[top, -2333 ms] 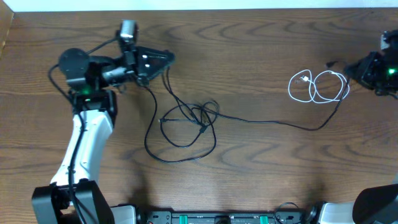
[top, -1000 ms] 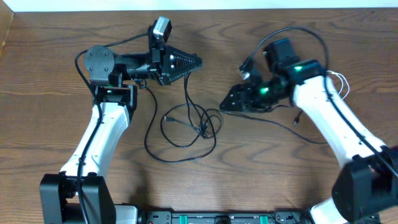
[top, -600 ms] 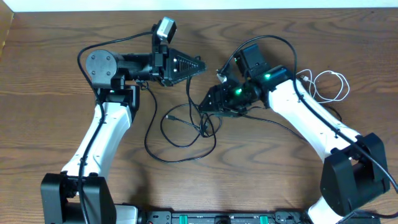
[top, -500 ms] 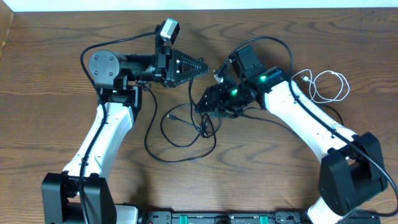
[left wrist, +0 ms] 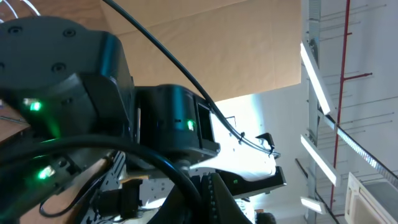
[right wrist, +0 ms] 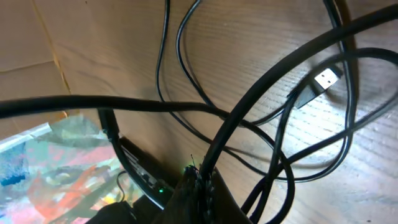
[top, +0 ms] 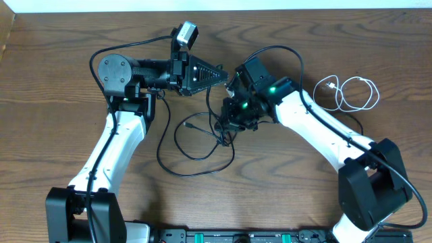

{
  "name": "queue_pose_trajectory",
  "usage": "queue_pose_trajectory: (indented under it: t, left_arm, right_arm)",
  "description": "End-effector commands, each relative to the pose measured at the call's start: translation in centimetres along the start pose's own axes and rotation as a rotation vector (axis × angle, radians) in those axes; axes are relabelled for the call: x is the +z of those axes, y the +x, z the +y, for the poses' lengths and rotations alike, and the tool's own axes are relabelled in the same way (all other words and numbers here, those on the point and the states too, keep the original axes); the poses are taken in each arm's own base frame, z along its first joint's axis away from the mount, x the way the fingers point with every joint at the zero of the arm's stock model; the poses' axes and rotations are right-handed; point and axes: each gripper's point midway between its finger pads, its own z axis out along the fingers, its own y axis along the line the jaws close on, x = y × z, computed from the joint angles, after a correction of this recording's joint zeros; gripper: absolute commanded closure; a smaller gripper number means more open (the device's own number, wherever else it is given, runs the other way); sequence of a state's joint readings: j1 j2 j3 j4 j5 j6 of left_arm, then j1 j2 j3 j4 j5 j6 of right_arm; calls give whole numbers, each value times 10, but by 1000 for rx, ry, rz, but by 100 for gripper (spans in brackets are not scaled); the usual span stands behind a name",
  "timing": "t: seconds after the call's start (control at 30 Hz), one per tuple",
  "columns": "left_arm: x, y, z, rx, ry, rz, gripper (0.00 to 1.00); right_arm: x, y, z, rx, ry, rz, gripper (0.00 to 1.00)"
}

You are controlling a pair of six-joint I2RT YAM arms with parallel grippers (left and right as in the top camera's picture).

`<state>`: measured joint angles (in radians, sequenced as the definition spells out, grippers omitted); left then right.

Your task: Untangle cables

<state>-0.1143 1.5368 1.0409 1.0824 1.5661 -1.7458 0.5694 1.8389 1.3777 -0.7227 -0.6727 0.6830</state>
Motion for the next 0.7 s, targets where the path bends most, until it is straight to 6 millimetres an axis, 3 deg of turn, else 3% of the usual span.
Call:
queue_pose_trajectory:
  t: [0.0,0.17,0.27,0.53,0.67]
  left_arm:
    - [0,-1,-12,99,2,5,93]
    - [0,-9,-9,134,10,-35,92]
    - [0,-15,1,121,8,-65,92]
    - [-2,-30,58,-85,-56,-143,92]
    - [-7,-27,101,-241,-151,-204,92]
  right_arm:
    - [-18,-6,4,-69,-102,16,99]
    - [-54,-5,24,-139,-359,79,99]
    - [-76,-8,25,-144,-462,87,99]
    - [-111,-33,-15,-78,-459,-14,99]
    - [-131,-46,-42,-34,-434,-82,99]
